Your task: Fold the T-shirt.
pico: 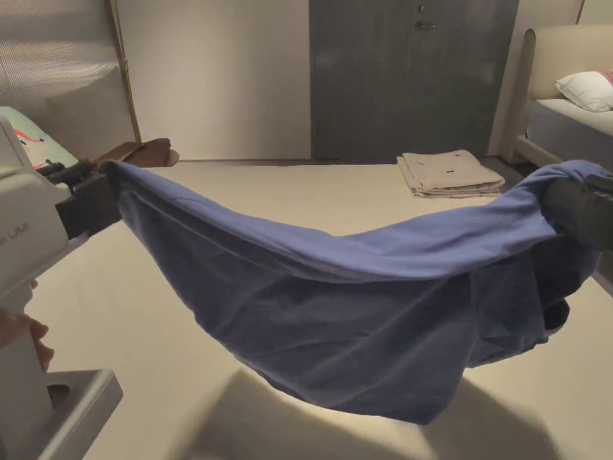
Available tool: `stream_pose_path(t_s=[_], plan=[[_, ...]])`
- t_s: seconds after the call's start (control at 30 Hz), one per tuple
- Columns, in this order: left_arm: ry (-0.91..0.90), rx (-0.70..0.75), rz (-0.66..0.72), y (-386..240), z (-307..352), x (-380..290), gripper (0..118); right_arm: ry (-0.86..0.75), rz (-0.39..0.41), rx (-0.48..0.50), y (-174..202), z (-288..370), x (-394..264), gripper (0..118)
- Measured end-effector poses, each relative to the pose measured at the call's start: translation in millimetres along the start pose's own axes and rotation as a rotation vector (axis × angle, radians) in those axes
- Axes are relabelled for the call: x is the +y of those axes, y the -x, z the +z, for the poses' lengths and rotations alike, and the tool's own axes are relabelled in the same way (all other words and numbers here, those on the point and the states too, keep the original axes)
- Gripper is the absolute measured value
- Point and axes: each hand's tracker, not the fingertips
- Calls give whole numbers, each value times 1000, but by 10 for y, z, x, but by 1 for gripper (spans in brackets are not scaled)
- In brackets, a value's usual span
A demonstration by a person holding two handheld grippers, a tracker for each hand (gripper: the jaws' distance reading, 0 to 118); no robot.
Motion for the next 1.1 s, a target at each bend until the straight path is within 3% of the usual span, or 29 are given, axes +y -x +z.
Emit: stream_pose_path(t_s=[0.27, 0.7, 1.1], plan=[[-53, -44, -4, -103, -283, 646, 5, -32, 28, 13, 90, -347, 541, 10], [-69, -12, -29, -9, -1780, 1219, 5, -49, 41, 3, -82, -1787, 1166, 10], [-42, 34, 20, 136, -2940, 982, 5, -41, 89, -40, -244, -2967, 1017, 10]])
